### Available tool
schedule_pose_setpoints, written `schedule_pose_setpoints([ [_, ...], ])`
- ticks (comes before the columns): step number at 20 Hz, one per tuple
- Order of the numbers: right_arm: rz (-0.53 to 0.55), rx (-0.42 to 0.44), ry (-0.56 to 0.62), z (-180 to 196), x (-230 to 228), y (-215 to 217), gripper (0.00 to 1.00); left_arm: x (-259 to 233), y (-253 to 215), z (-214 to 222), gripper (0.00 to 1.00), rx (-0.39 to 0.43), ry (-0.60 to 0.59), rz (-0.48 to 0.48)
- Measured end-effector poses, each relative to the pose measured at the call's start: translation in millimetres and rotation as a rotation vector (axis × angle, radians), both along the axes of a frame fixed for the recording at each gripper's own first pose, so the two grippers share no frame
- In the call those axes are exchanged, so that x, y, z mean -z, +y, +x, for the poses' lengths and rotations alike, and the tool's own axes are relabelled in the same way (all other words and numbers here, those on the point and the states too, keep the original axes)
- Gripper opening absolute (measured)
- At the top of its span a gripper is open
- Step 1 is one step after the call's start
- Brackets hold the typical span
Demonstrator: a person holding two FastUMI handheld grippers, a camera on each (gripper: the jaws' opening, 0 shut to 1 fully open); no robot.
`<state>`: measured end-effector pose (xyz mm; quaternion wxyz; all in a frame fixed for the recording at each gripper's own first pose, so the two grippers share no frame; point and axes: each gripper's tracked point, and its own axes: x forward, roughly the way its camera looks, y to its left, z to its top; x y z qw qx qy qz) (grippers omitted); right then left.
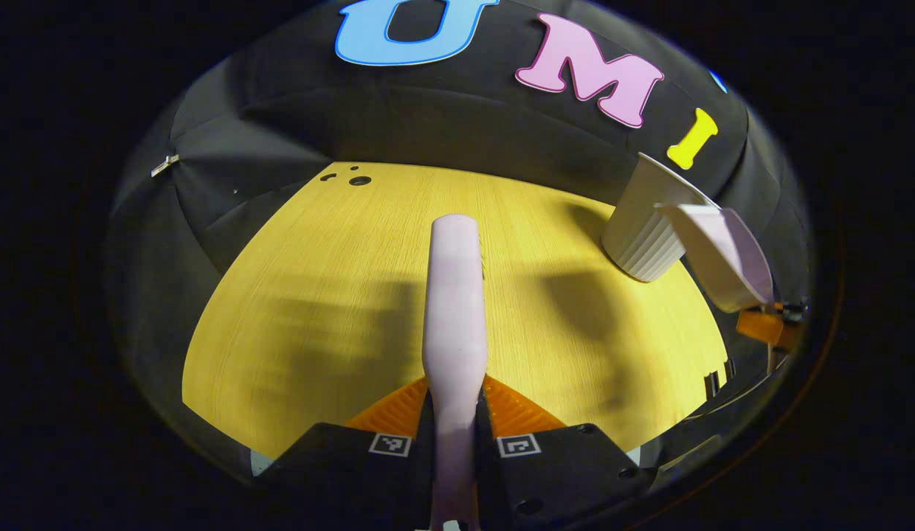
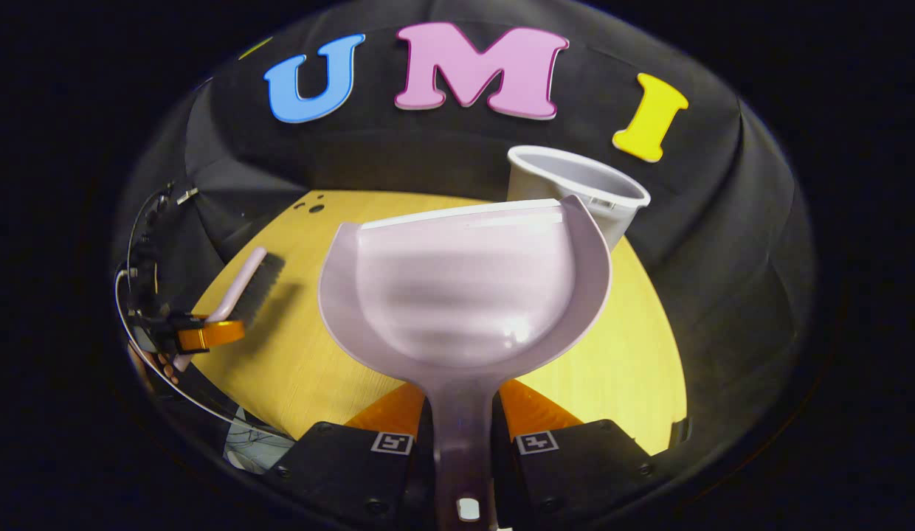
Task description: Pick up the small broom and dustpan from the desktop, sweep the trash into the dustpan with the broom, and then empty the trash into the garbage bin.
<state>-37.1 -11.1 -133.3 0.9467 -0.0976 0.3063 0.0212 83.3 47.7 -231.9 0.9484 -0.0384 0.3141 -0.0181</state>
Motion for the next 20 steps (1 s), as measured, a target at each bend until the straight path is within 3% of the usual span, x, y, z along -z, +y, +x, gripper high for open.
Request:
schedule_pose_setpoints([
  [7,0.04,0.019,0.169,14,92,2,0.36,28,-17,29,0.31,0.011,0.07,0.065],
  [8,0.045,0.028,0.182,17,99,-1,0.36,33,-20,33,0.28,0.019,0.082,0.078],
  [13,0.06,0.065,0.24,32,126,-11,0.36,55,-31,50,0.31,0.05,0.152,0.139],
  [15,0.066,0.069,0.256,36,136,-15,0.36,66,-30,54,0.28,0.047,0.18,0.144],
  [16,0.07,0.07,0.262,38,142,-15,0.29,70,-29,55,0.28,0.042,0.193,0.145],
  [17,0.074,0.07,0.27,40,145,-12,0.36,75,-29,56,0.28,0.038,0.206,0.144],
  [19,0.088,0.068,0.281,40,147,-9,0.37,72,-29,55,0.29,0.032,0.209,0.152],
  [20,0.091,0.064,0.275,42,144,-7,0.31,73,-29,54,0.29,0.033,0.212,0.157],
])
